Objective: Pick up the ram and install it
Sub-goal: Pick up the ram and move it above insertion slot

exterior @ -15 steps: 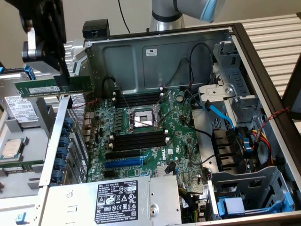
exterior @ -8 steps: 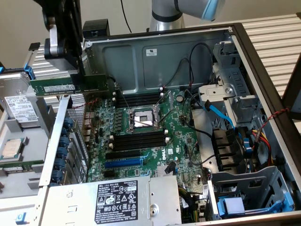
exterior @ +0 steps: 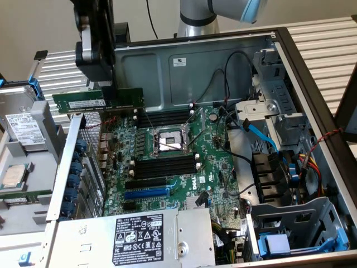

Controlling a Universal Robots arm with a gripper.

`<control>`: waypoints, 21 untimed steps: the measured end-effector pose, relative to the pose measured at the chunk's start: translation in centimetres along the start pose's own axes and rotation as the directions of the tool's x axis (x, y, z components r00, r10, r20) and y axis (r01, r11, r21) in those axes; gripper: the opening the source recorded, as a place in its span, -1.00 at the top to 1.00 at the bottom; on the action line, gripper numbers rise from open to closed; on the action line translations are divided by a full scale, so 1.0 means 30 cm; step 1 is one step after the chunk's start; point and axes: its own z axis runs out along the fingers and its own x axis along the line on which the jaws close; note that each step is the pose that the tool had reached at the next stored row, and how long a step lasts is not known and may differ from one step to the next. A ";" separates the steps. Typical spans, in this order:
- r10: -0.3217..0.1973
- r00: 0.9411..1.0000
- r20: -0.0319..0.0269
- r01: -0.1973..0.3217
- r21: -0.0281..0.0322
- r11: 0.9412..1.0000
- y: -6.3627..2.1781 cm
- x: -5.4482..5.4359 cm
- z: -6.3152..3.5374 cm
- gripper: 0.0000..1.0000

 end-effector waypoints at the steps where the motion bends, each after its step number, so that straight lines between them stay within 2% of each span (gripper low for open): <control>1: 0.000 1.000 -0.001 0.000 0.000 1.000 -0.014 -0.001 0.000 0.76; 6: 0.000 1.000 -0.004 0.000 0.000 1.000 -0.077 -0.009 -0.003 0.76; 13: -0.004 1.000 -0.004 0.004 -0.003 1.000 -0.178 -0.014 -0.006 0.76; 15: -0.010 1.000 -0.004 0.010 -0.004 1.000 -0.195 -0.014 -0.007 0.76; 17: -0.011 1.000 -0.004 0.011 -0.004 1.000 -0.197 -0.014 -0.007 0.76; 19: -0.011 1.000 -0.007 0.010 -0.009 1.000 -0.210 -0.015 -0.008 0.76; 21: -0.011 1.000 -0.007 0.010 -0.009 1.000 -0.229 -0.022 -0.008 0.76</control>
